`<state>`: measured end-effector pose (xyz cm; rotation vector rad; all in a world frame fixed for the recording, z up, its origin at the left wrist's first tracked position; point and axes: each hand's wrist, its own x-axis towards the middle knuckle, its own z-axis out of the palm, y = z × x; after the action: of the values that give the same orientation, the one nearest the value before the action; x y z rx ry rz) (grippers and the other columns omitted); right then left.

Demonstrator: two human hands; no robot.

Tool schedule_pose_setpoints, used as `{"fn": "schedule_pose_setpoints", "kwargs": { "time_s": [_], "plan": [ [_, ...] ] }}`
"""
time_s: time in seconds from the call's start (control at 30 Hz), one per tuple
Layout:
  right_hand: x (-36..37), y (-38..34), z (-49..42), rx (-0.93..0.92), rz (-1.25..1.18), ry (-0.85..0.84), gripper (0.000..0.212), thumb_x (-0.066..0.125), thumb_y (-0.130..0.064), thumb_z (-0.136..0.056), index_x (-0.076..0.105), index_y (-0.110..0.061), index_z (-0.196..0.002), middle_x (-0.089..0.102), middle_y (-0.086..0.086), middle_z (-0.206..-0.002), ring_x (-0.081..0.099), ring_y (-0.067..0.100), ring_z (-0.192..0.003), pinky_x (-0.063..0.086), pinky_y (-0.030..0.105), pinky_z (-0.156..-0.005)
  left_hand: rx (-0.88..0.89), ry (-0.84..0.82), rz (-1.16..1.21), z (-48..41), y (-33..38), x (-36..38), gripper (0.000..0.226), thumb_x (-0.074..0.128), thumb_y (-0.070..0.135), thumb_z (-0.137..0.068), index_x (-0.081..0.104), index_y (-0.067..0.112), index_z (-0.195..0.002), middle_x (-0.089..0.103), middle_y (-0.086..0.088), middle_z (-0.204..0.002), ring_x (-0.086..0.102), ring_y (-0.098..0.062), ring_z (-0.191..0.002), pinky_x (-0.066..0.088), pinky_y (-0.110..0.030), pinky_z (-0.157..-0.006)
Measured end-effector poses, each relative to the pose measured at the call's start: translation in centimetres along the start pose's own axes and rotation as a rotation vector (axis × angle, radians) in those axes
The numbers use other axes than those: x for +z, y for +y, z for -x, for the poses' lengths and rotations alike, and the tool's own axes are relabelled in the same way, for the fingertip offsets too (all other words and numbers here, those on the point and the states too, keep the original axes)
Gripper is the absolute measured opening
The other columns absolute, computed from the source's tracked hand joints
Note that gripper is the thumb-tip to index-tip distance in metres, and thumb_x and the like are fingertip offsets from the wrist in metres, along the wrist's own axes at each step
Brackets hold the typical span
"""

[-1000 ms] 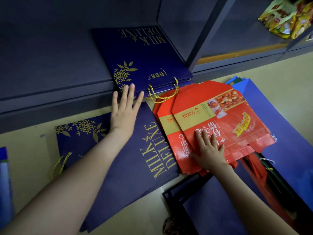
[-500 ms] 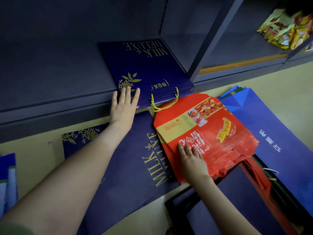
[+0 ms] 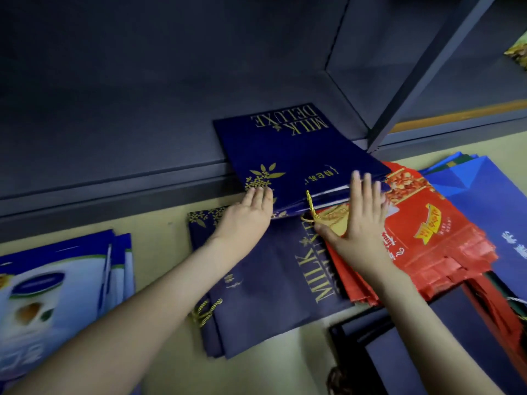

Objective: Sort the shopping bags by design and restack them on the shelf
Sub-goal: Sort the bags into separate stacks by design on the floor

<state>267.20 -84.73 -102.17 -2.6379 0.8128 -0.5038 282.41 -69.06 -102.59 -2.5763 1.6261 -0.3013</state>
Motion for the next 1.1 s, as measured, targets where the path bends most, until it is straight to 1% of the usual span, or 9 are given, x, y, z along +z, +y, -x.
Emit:
{"fn": "schedule_pose_setpoints", "kwargs": {
  "time_s": [0.13,0.23,0.33,0.4,0.47,0.6,0.73,0.93,1.1],
  "plan": [
    [0.1,-3.0,1.8,-0.233,0.16,-0.354,0.108,0.065,-0.061,-0.072,-0.008,-0.034,-0.147,0.0,-0.001,-0.159,-0.017,0.016,-0.143,-0.018,0.045,-0.109,0.124,-0.34,0.03,4.3,0.0,-3.1,0.054,0.023,-0.005,-0.096,0.005,-0.005,-0.148,0.016,-0.023,-0.154,0.02,-0.029,-0.143,0.039,-0.036,-0.103],
    [0.7,-4.7,3.0,-0.266,0.174,-0.428,0.095,0.063,-0.046,-0.084,-0.007,-0.033,-0.148,0.01,-0.003,-0.159,-0.002,0.015,-0.146,-0.007,0.04,-0.116,0.109,-0.146,0.06,6.7,-0.7,-4.4,0.06,0.011,0.004,-0.086,0.041,-0.008,-0.136,0.045,-0.024,-0.14,0.048,-0.027,-0.128,0.052,-0.032,-0.088],
    [-0.5,-6.1,3.7,-0.309,0.145,-0.269,0.083,0.074,-0.01,-0.075,0.033,-0.022,-0.146,0.056,0.003,-0.134,0.056,0.018,-0.12,0.048,0.027,-0.089,0.135,0.168,0.226,8.7,-1.2,-4.4,0.053,0.028,0.005,-0.073,0.073,0.002,-0.101,0.07,-0.014,-0.108,0.07,-0.024,-0.094,0.056,-0.028,-0.048],
    [-1.3,-6.2,4.3,-0.327,0.174,-0.113,0.089,0.081,0.0,-0.059,0.046,-0.018,-0.138,0.068,0.006,-0.114,0.07,0.021,-0.091,0.052,0.025,-0.052,0.1,0.284,0.3,9.3,-0.9,-5.1,0.052,0.032,0.005,-0.077,0.067,0.006,-0.116,0.063,-0.011,-0.123,0.064,-0.024,-0.109,0.058,-0.027,-0.059],
    [-2.4,-6.0,4.3,-0.338,0.201,0.032,0.08,0.071,0.0,-0.068,0.041,-0.019,-0.139,0.068,0.009,-0.114,0.071,0.025,-0.082,0.049,0.027,-0.046,0.012,0.348,0.354,9.5,-0.4,-5.8,0.054,0.036,0.012,-0.087,0.044,0.011,-0.14,0.045,-0.012,-0.144,0.048,-0.026,-0.129,0.051,-0.033,-0.089],
    [-5.8,-5.2,3.5,-0.046,0.036,0.248,0.063,0.055,-0.008,-0.086,0.036,-0.018,-0.145,0.065,0.027,-0.101,0.061,0.048,-0.066,0.047,0.041,-0.053,-0.248,0.212,0.516,10.2,-0.4,-3.7,0.078,0.053,0.03,-0.093,-0.002,0.027,-0.149,0.014,-0.024,-0.154,0.023,-0.042,-0.14,0.025,-0.048,-0.11],
    [-6.9,-4.7,4.0,-0.12,0.142,0.262,0.067,0.028,-0.025,-0.079,0.034,-0.021,-0.145,0.058,0.02,-0.127,0.065,0.045,-0.08,0.049,0.039,-0.052,-0.268,-0.115,0.431,11.0,0.5,-0.5,0.076,0.038,0.036,-0.1,-0.024,0.037,-0.144,-0.005,-0.023,-0.156,0.004,-0.039,-0.144,0.014,-0.05,-0.116],
    [-3.1,-2.3,5.2,-0.217,0.255,0.16,0.086,0.068,0.008,-0.074,0.031,-0.025,-0.144,0.054,0.015,-0.134,0.062,0.033,-0.11,0.056,0.034,-0.062,-0.299,-0.348,0.672,10.4,1.6,2.8,0.065,0.035,0.022,-0.101,-0.006,0.036,-0.15,0.001,-0.025,-0.155,0.008,-0.038,-0.143,0.013,-0.042,-0.117],
    [1.8,-0.5,5.8,-0.536,0.312,-0.153,0.06,0.038,-0.005,-0.087,0.029,-0.021,-0.144,0.052,0.014,-0.136,0.05,0.03,-0.127,0.023,0.03,-0.11,-0.723,-0.298,1.214,9.2,1.2,5.6,0.06,0.041,0.018,-0.099,0.011,0.029,-0.151,0.047,-0.015,-0.14,0.051,-0.034,-0.119,0.042,-0.037,-0.096]
  ]
}}
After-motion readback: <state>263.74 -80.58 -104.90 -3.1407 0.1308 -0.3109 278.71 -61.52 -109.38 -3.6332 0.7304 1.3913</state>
